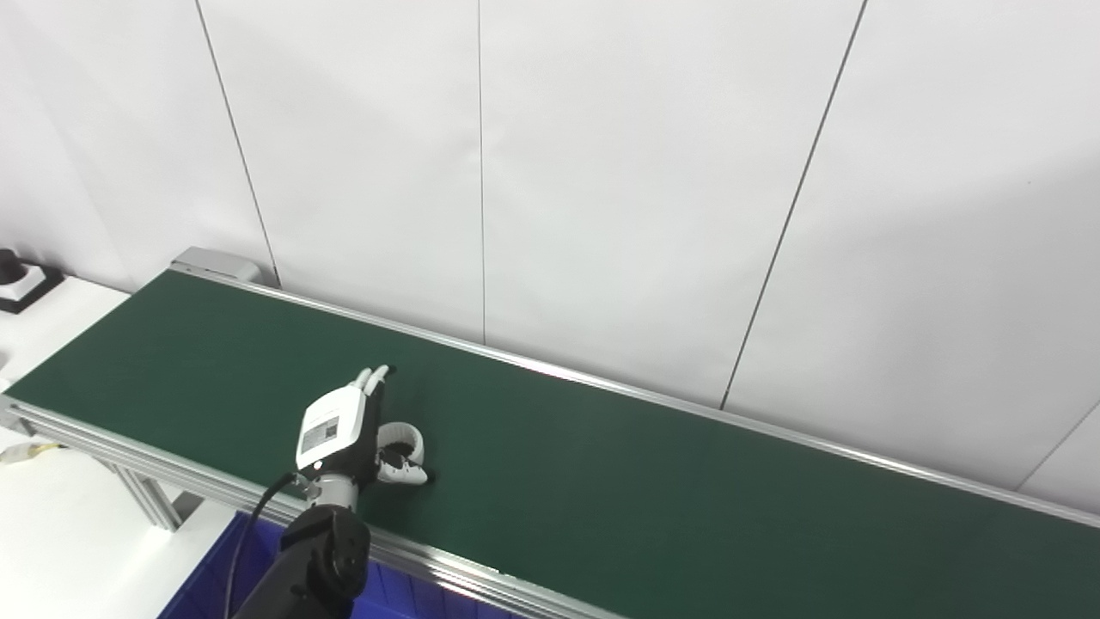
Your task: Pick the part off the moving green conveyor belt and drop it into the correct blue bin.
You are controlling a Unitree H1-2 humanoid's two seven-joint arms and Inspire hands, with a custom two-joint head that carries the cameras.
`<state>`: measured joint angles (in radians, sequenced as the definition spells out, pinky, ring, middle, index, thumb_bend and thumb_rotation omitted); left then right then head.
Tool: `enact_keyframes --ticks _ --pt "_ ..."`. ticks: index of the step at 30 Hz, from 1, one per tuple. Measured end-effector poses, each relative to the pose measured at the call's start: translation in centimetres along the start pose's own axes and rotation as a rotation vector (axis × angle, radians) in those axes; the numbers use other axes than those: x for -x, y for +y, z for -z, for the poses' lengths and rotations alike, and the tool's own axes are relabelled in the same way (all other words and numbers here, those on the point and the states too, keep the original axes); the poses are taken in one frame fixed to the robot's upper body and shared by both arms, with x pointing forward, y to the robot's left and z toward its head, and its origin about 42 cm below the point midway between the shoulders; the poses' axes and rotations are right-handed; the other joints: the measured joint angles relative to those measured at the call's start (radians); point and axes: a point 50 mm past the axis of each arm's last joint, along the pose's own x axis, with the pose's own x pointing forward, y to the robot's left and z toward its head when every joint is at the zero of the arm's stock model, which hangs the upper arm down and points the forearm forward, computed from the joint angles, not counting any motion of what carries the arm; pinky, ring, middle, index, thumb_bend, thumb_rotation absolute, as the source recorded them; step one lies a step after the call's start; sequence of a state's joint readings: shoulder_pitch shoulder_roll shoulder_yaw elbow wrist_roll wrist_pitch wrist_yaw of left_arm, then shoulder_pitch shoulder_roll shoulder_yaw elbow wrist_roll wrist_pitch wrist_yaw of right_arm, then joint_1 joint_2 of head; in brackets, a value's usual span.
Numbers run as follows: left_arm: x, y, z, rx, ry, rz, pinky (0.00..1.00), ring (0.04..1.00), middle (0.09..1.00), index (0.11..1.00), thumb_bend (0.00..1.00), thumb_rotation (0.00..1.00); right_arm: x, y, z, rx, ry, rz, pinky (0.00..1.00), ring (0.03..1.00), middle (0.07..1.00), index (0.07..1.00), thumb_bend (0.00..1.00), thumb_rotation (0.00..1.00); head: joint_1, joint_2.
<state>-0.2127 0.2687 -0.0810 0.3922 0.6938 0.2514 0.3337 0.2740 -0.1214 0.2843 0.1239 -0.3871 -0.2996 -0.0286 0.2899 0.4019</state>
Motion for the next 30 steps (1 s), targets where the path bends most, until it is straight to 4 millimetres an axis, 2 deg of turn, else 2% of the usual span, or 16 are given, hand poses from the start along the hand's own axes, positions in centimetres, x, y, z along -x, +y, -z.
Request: enact_keyframes --ticks 2,3,4,5,6,8,16,20,24,26,30 --pt "0.0 -0.1 -0.2 -0.005 0.005 0.010 0.72 0.805 0.852 0.807 0.74 0.00 0.1 0.0 -0.1 -0.001 -0.003 0.002 0.68 0.819 0.854 0.876 0.93 0.21 0.002 0.003" --pt "0.0 -0.1 -0.3 -0.005 0.004 0.014 0.58 0.659 0.735 0.748 0.70 0.00 0.1 0.0 -0.2 -0.001 -0.006 0.003 0.68 0.820 0.854 0.879 0.93 0.21 0.002 0.005" --pt "0.0 0.0 -0.4 0.014 0.006 0.024 0.52 0.579 0.666 0.719 0.63 0.00 0.1 -0.1 -0.3 0.000 -0.010 0.005 0.69 0.821 0.854 0.880 0.93 0.21 0.002 0.005" --pt "0.1 0.0 -0.5 0.037 0.012 0.035 0.50 0.526 0.615 0.699 0.59 0.00 0.1 -0.1 -0.4 -0.001 -0.012 0.006 0.69 0.822 0.855 0.881 0.93 0.21 0.002 0.005" --pt "0.0 0.0 -0.6 0.059 0.021 0.042 0.43 0.456 0.543 0.628 0.54 0.00 0.1 -0.1 -0.4 -0.002 -0.012 0.006 0.69 0.824 0.858 0.883 0.92 0.21 0.000 0.003" --pt "0.0 0.5 -0.8 0.091 0.021 0.042 0.34 0.393 0.474 0.555 0.51 0.00 0.2 0.0 -0.3 -0.004 -0.009 0.006 0.69 0.830 0.864 0.883 0.93 0.22 -0.003 0.006" --pt "0.3 0.3 -1.4 0.082 -0.001 0.056 0.35 0.405 0.507 0.515 0.50 0.00 0.3 0.0 -0.4 -0.007 -0.009 0.008 0.70 0.835 0.868 0.889 0.92 0.22 -0.003 0.005" --pt "0.3 0.4 -1.9 0.074 -0.007 0.087 0.31 0.382 0.493 0.532 0.50 0.00 0.2 0.1 -0.5 -0.008 -0.012 0.009 0.70 0.835 0.866 0.887 0.91 0.17 -0.003 0.008" --pt "0.5 0.4 -2.2 0.073 -0.014 0.098 0.30 0.373 0.481 0.541 0.50 0.00 0.2 0.1 -0.5 -0.008 -0.012 0.009 0.70 0.834 0.865 0.881 0.91 0.18 -0.005 0.008" --pt "0.8 0.6 -2.0 0.077 -0.012 0.094 0.31 0.379 0.483 0.538 0.50 0.00 0.2 0.1 -0.5 -0.008 -0.012 0.009 0.71 0.838 0.867 0.885 0.92 0.18 -0.005 0.008" --pt "2.4 1.5 -1.8 0.117 -0.030 0.056 0.31 0.385 0.485 0.530 0.50 0.00 0.3 0.1 -0.6 -0.010 -0.014 0.011 0.72 0.841 0.869 0.888 0.92 0.18 -0.034 0.034"
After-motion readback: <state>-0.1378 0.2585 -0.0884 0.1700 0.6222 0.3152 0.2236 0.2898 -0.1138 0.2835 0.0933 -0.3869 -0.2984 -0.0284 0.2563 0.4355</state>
